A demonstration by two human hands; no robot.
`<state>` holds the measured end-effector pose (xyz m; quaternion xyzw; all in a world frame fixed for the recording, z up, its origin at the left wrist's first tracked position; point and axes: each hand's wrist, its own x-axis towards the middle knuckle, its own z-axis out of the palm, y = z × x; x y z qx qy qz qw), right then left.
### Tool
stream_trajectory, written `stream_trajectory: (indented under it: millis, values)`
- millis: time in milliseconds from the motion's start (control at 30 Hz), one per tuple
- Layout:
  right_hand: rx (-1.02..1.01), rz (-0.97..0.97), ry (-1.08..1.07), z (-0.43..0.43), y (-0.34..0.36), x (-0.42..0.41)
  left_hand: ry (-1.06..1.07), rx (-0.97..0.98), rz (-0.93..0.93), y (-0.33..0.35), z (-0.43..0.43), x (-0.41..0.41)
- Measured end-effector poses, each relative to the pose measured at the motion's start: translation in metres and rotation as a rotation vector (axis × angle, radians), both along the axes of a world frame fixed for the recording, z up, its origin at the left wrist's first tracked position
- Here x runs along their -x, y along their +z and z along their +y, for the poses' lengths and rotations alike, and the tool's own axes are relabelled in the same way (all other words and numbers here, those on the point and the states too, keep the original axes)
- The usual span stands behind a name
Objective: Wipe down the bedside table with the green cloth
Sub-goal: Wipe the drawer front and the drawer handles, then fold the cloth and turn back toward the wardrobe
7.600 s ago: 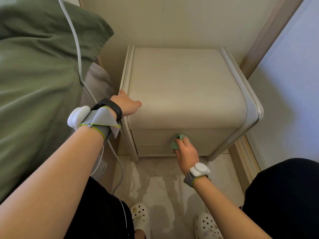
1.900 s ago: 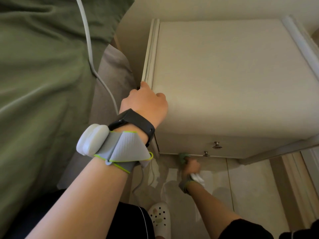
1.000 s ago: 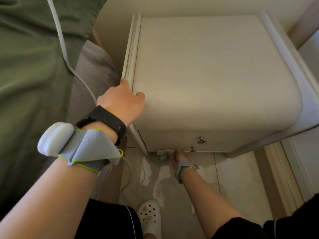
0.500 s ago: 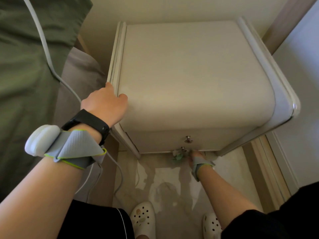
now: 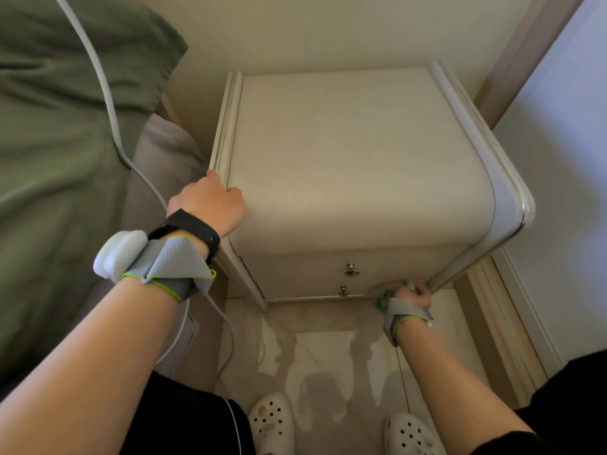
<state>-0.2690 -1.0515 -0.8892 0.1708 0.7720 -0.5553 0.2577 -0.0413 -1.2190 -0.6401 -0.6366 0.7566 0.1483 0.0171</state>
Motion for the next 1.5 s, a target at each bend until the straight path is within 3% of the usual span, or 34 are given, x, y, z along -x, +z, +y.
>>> stream_trajectory:
  millis: [133,233,367,500,767,933,1067,1167,1267,1500]
  values:
    - [0.028,0.228,-0.136,0.002,0.046,-0.004,0.053,-0.102,0.141,0.003,0.005,-0.004]
    - [0.169,0.336,-0.132,0.007,0.09,-0.004,0.084,-0.169,0.309,0.011,0.02,-0.008]
    - [0.389,0.493,-0.114,0.017,0.173,-0.015,0.08,-0.118,0.503,0.034,0.054,-0.005]
    - [0.498,0.671,0.119,0.026,0.254,-0.026,-0.028,-0.055,0.666,0.07,0.079,0.009]
    - [0.665,0.824,0.552,-0.009,0.382,-0.007,-0.389,-0.086,0.974,0.157,0.085,0.075]
    - [0.825,0.742,0.779,-0.073,0.427,0.025,-0.498,-0.224,1.212,0.185,0.039,0.129]
    - [1.115,0.469,0.888,-0.136,0.464,0.062,-0.538,-0.224,1.35,0.215,-0.021,0.172]
    - [1.069,0.516,0.87,-0.18,0.51,0.086,-0.45,-0.156,1.375,0.257,-0.066,0.197]
    - [0.883,0.661,0.872,-0.204,0.564,0.101,-0.384,-0.122,1.39,0.308,-0.093,0.213]
    - [0.626,0.831,1.023,-0.189,0.709,0.126,-0.294,-0.152,1.36,0.453,-0.086,0.231]
